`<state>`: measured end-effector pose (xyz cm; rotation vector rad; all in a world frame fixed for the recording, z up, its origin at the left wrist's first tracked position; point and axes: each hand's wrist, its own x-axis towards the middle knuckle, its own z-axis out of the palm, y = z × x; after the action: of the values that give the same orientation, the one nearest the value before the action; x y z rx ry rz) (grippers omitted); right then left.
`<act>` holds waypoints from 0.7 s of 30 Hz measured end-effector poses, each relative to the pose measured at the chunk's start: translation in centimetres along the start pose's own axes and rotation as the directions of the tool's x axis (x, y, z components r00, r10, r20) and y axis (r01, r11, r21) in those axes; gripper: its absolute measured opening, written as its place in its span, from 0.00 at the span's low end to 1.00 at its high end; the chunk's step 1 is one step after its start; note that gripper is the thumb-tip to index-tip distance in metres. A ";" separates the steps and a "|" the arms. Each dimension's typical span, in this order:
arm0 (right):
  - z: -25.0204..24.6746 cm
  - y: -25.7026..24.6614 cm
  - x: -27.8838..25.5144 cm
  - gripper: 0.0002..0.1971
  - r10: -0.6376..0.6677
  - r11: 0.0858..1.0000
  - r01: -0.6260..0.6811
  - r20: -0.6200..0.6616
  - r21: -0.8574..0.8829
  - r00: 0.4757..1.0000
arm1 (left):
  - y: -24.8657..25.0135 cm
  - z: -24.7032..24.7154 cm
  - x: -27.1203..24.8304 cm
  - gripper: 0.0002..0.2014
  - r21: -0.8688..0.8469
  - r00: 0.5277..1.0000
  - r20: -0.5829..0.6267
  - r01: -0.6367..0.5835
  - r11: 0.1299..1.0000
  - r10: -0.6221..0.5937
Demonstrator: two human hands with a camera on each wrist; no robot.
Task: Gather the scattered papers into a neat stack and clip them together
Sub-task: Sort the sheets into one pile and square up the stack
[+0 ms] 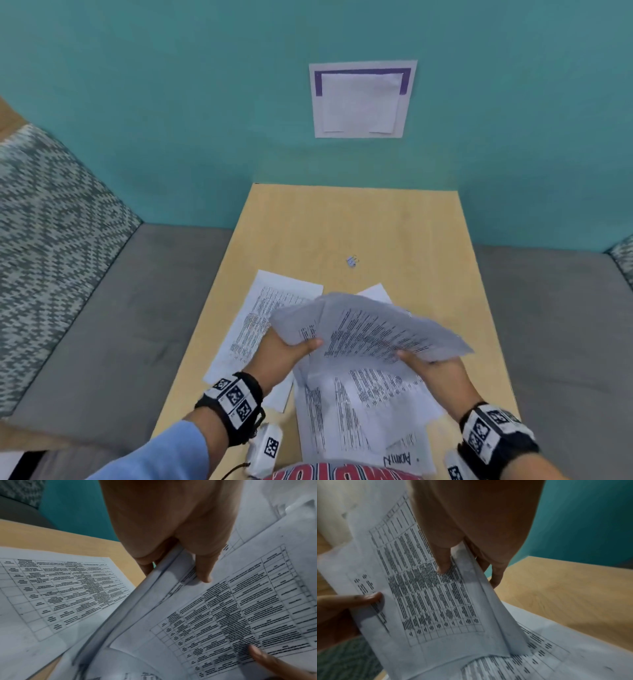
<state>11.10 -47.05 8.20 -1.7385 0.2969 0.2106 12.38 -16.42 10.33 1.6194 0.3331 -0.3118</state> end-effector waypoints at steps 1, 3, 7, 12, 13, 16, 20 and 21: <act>0.1 -0.2 0.1 0.05 -0.020 1.000 0.020 -0.007 0.008 1.000 | 0.2 0.0 0.1 0.18 -0.009 1.000 -0.019 -0.010 1.000 0.010; -0.2 -1.0 0.2 0.12 -0.048 0.997 0.050 -0.033 0.059 0.998 | 0.9 -0.2 0.2 0.17 -0.035 0.998 -0.035 -0.045 0.998 0.044; -1.0 -2.2 0.1 0.07 -0.069 0.994 0.077 -0.101 0.075 0.992 | 1.7 -0.8 0.3 0.18 -0.063 0.997 0.005 -0.079 0.995 0.079; -0.7 -1.0 0.0 0.11 -0.060 0.996 0.061 -0.017 0.070 0.998 | -0.1 -1.0 0.8 0.13 0.103 0.996 0.082 -0.050 0.993 0.042; -0.4 -1.1 0.2 0.11 -0.066 0.996 0.067 -0.024 0.052 0.998 | -0.2 -1.0 0.9 0.11 0.124 0.996 0.074 -0.053 0.991 0.044; 0.4 -2.1 0.6 0.10 -0.061 0.993 0.070 -0.090 0.098 0.994 | 0.7 -0.9 1.0 0.15 0.052 0.998 -0.005 -0.061 0.997 0.062; -0.1 -4.0 0.2 0.10 -0.097 0.976 0.110 -0.079 0.186 0.992 | 2.4 -1.2 0.8 0.19 -0.041 0.993 -0.001 -0.115 0.992 0.115; -0.2 -4.2 0.1 0.11 -0.110 0.974 0.119 -0.054 0.195 0.992 | 2.3 -1.5 0.8 0.19 -0.030 0.993 0.020 -0.116 0.993 0.117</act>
<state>12.47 -46.56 12.13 -1.5588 0.2395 0.0569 14.04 -15.10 12.23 1.5991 0.2244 -0.2345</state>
